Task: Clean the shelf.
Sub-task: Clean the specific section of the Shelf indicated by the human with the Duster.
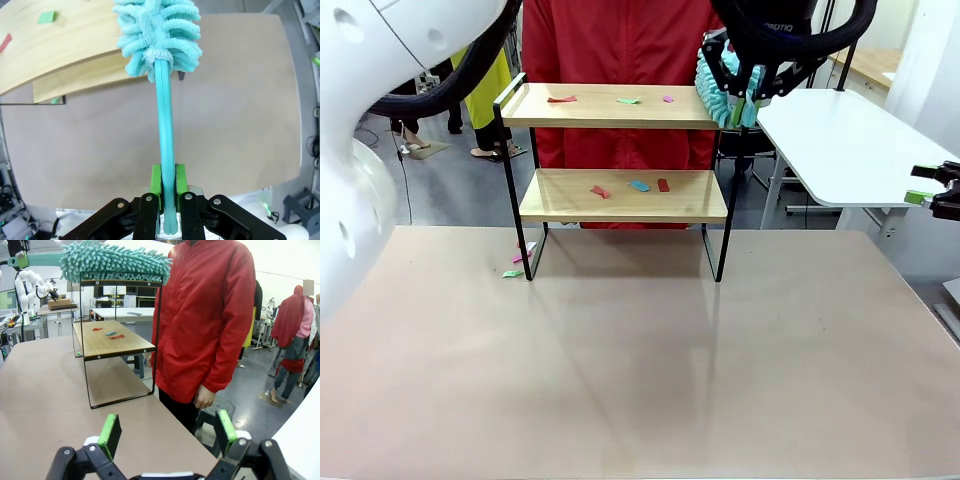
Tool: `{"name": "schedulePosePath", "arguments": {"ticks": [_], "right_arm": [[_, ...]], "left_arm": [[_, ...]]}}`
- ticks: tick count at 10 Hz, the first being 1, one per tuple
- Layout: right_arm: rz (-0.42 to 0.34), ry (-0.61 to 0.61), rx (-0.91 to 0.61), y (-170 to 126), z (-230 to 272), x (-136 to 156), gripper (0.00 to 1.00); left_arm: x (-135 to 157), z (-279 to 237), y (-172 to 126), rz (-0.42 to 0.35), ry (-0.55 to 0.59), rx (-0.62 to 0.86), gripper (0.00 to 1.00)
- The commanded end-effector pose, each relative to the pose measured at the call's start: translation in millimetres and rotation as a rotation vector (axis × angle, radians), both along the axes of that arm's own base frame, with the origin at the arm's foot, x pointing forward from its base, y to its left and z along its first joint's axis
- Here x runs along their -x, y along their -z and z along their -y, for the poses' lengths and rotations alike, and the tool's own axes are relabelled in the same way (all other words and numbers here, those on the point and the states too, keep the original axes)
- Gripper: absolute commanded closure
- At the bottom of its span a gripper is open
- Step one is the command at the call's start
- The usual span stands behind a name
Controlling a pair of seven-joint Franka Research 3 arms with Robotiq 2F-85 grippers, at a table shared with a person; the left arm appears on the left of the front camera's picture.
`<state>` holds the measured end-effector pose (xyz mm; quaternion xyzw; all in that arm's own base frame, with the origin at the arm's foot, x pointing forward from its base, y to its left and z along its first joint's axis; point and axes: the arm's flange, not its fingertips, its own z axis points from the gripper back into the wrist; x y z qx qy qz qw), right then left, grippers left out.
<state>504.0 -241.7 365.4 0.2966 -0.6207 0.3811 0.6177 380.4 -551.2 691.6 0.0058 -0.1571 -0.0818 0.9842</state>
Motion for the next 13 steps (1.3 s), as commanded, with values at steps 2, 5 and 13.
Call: {"name": "schedulePosePath", "arguments": {"ticks": [2, 5, 13], "right_arm": [[-0.021, 0.003, 0.009, -4.5, -2.1, -1.1, 0.00], [-0.021, 0.003, 0.009, -4.5, -2.1, -1.1, 0.00], [-0.021, 0.003, 0.009, -4.5, -2.1, -1.1, 0.00]], "left_arm": [[14.5, -46.8, 30.0, -0.018, -0.050, 0.042, 0.87], [14.3, -75.5, 43.7, -0.078, -0.081, 0.048, 0.87], [11.7, -154.8, 68.5, -0.154, -0.167, 0.026, 0.87]]}}
